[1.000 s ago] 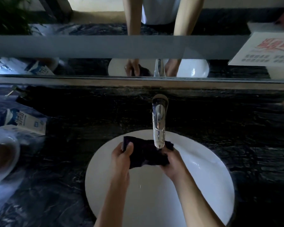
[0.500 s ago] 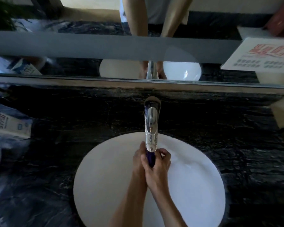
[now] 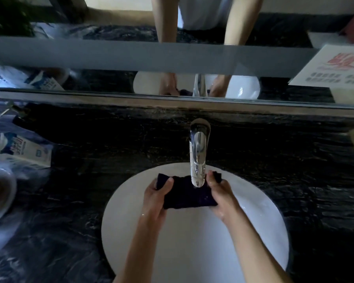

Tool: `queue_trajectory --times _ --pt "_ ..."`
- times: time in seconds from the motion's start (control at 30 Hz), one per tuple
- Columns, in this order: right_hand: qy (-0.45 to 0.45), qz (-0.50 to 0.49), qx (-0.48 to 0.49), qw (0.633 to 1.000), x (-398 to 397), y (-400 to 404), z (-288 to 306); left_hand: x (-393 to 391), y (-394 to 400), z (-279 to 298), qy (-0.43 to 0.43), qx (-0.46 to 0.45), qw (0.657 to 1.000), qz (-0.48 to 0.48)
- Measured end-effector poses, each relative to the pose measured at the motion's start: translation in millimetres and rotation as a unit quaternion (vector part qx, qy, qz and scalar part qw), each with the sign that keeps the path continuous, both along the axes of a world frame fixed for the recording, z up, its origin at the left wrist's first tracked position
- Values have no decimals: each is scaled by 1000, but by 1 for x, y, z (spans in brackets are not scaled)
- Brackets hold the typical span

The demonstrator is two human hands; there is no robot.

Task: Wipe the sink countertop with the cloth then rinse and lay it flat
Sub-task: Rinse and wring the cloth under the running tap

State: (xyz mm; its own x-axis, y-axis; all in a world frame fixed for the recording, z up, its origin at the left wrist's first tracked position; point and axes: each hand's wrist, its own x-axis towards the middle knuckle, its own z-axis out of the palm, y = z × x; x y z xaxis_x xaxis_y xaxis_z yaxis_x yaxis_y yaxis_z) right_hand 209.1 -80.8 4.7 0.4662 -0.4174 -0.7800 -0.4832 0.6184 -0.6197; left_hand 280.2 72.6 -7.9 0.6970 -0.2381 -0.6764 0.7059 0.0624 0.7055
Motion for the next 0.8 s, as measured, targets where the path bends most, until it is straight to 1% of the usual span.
queue_trajectory --times 0.1,0.17,0.2,0.27,0.33,0.4,0.43,0.47,0.53,0.6,0.7,0.8 --pt "-18 32 30 999 -18 -22 6 1 10 -11 -6 41 999 5" --pt "-43 27 58 997 -24 -21 12 -5 7 -20 14 58 998 31" --pt "-47 21 69 996 -25 -18 16 -9 3 -25 34 49 997 55" --pt "-66 -20 101 992 -26 -14 21 -20 -9 -32 103 -26 988 116" --pt "-95 -60 136 984 -26 -8 25 -38 -23 -33 191 -109 960 172" --pt "-112 -76 148 980 -27 -2 24 -62 -36 -29 266 -167 929 197" --pt "-115 -80 147 979 -27 0 22 -74 -43 -27 285 -192 919 193" --pt "-115 -85 149 978 -28 1 24 -84 -50 -23 289 -224 913 180" --pt "-115 -95 170 974 -31 5 24 -96 -62 -12 253 -299 905 168" --pt "-120 -106 193 968 -36 8 25 -97 -71 -7 216 -343 896 183" --pt "-127 -117 207 963 -42 5 25 -92 -70 -10 200 -345 900 176" --pt "-112 -108 175 972 -45 -5 23 -75 -62 -18 163 -317 924 137"
